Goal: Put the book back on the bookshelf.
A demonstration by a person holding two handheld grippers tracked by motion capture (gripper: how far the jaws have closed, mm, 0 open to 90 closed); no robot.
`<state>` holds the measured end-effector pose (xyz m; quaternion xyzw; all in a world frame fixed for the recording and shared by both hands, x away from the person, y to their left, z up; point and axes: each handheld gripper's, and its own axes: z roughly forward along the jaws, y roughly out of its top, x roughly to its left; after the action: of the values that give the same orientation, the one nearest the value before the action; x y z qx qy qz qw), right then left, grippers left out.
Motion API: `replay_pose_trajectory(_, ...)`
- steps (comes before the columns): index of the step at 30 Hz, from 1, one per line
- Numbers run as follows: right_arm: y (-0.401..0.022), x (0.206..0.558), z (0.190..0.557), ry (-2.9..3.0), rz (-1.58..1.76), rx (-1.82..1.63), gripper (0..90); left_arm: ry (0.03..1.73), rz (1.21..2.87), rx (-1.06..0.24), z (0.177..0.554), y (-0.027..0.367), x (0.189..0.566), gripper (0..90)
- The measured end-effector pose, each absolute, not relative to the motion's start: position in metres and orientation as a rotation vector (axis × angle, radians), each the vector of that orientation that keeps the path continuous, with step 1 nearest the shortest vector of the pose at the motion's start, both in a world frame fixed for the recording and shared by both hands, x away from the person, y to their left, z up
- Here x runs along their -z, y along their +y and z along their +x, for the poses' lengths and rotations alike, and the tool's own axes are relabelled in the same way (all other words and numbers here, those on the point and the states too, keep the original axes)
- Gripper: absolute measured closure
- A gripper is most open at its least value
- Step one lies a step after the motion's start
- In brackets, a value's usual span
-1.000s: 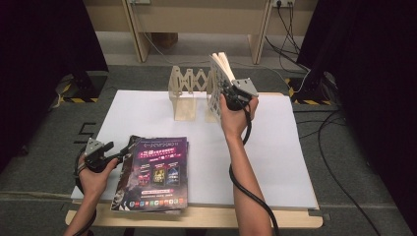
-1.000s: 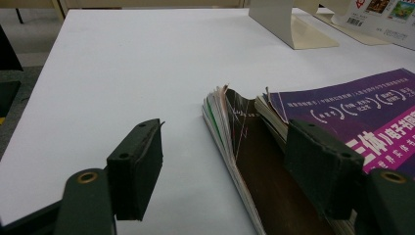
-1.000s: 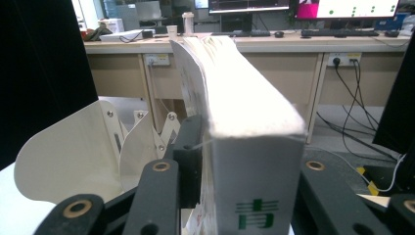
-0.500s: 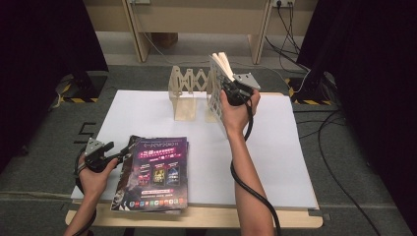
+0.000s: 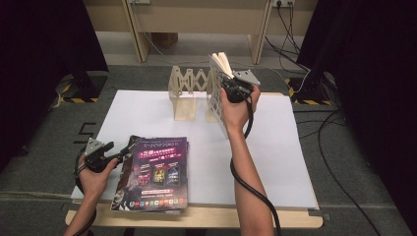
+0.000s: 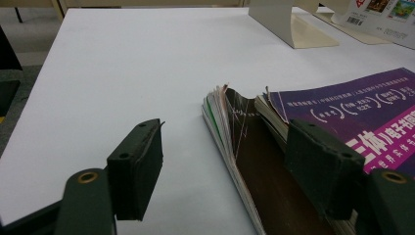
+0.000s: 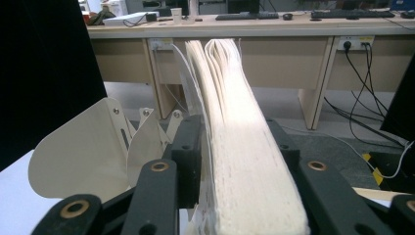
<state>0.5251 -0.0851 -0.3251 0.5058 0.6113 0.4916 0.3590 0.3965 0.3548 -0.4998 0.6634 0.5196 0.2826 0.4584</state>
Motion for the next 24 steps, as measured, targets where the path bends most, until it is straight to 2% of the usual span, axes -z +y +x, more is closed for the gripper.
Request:
replay_pose_trajectory(12, -0.0859, 0.3227, 0.5277, 1.612, 1.315, -1.208, 72.8, 1.280, 1.635, -0.697, 0.3967, 0.3545, 0.4998, 29.6)
replay_pose_trajectory(24, -0.0815, 0.3196, 0.5280, 1.631, 1.328, -1.192, 74.6, 1.279, 1.639, -0.697, 0.3966, 0.3543, 0.4998, 29.6)
